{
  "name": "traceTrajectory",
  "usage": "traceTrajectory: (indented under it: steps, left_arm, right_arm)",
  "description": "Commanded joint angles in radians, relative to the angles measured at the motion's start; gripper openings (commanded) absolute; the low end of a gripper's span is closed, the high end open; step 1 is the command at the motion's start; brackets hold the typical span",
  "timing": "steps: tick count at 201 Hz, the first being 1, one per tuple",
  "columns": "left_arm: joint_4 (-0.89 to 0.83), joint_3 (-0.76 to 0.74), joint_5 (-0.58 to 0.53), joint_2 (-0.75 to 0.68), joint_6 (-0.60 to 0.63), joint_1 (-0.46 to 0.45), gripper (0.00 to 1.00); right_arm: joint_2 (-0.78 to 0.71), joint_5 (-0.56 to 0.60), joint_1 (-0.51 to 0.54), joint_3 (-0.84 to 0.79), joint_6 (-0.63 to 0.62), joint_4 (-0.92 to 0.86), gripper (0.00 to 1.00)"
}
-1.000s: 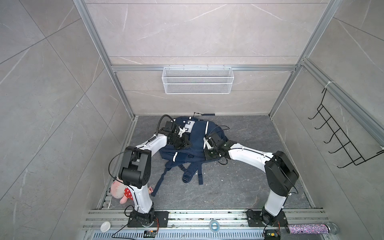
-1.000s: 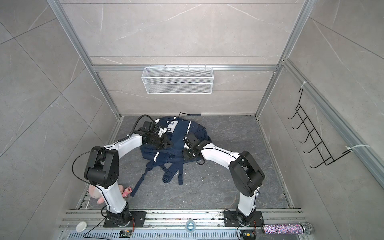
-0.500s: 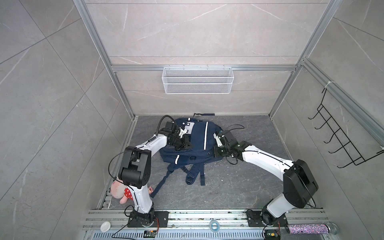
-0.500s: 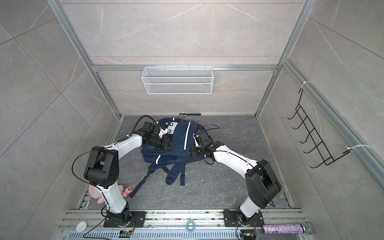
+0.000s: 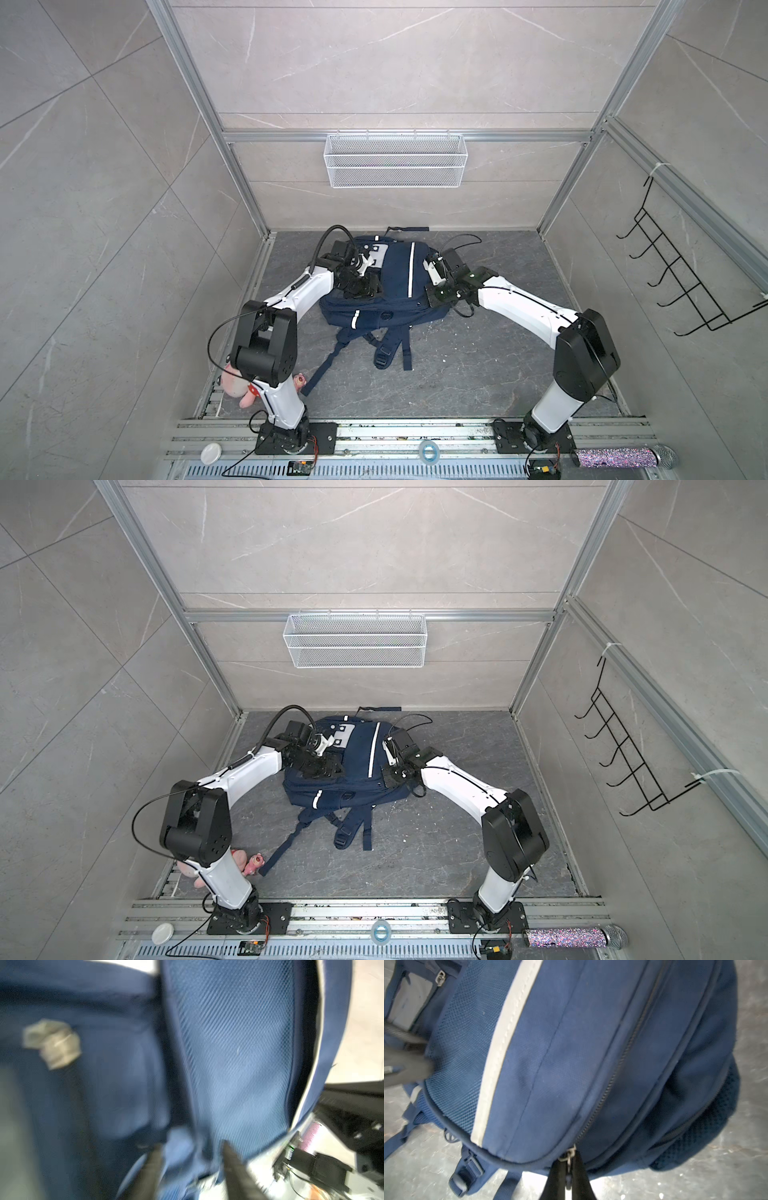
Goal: Pack the student bag
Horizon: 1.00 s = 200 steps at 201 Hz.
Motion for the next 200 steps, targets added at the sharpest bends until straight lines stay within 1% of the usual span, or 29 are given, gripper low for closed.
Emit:
traceTrajectory:
  steps: [1,21,25,46,61,76,93,107,117,129,141,149,153,157,167,186,200]
  left_arm:
    - [-0.053,-0.049,0.002,-0.142,-0.149,0.011,1.0]
    - [-0.03,-0.11,0.087,-0.207,-0.264,0.009,0.99]
    - [-0.02,-0.12,0.098,-0.218,-0.28,0.009,0.98]
    - [-0.042,-0.133,0.149,-0.201,-0.29,0.011,0.94]
    - [-0.005,-0.175,0.179,-0.184,-0.324,0.011,0.85]
    - [0.062,-0.215,0.188,-0.197,-0.382,0.01,0.8]
    - [0.157,-0.254,0.186,-0.216,-0.452,0.01,0.8]
    - [0.213,-0.274,0.187,-0.203,-0.506,0.009,0.8]
    - [0.26,-0.294,0.188,-0.192,-0.54,0.009,0.78]
    - [0.32,-0.316,0.19,-0.179,-0.576,0.009,0.69]
    - [0.348,-0.319,0.193,-0.153,-0.587,0.009,0.57]
    - [0.344,-0.314,0.193,-0.134,-0.581,0.009,0.46]
    - [0.342,-0.311,0.192,-0.127,-0.578,0.009,0.39]
    - [0.334,-0.309,0.189,-0.121,-0.573,0.01,0.3]
    - [0.316,-0.303,0.178,-0.115,-0.559,0.015,0.01]
    - [0.284,-0.286,0.165,-0.109,-0.512,0.03,0.0]
    - [0.223,-0.245,0.145,-0.099,-0.428,0.04,0.0]
  right_arm:
    - [0.0,-0.008,0.054,0.025,-0.008,0.022,0.0]
    - [-0.011,-0.031,0.092,0.011,0.008,0.027,0.0]
    - [-0.012,-0.036,0.1,0.01,0.009,0.022,0.0]
    - [-0.024,-0.071,0.131,0.0,0.021,0.026,0.0]
    - [-0.022,-0.112,0.147,0.002,0.036,0.033,0.0]
    - [-0.004,-0.144,0.173,0.022,0.04,0.027,0.0]
    - [0.019,-0.174,0.197,0.044,0.046,0.027,0.0]
    - [0.03,-0.194,0.21,0.049,0.061,0.041,0.0]
    - [0.031,-0.206,0.218,0.045,0.076,0.06,0.0]
    - [0.031,-0.216,0.225,0.043,0.084,0.072,0.0]
    - [0.029,-0.217,0.234,0.04,0.088,0.074,0.0]
    - [0.022,-0.213,0.239,0.033,0.094,0.076,0.0]
    - [0.016,-0.208,0.241,0.027,0.099,0.078,0.0]
    - [0.01,-0.204,0.243,0.021,0.103,0.08,0.0]
    - [-0.015,-0.19,0.244,-0.001,0.118,0.085,0.0]
    - [-0.076,-0.136,0.243,-0.058,0.149,0.088,0.0]
    - [-0.124,-0.1,0.242,-0.107,0.17,0.074,0.0]
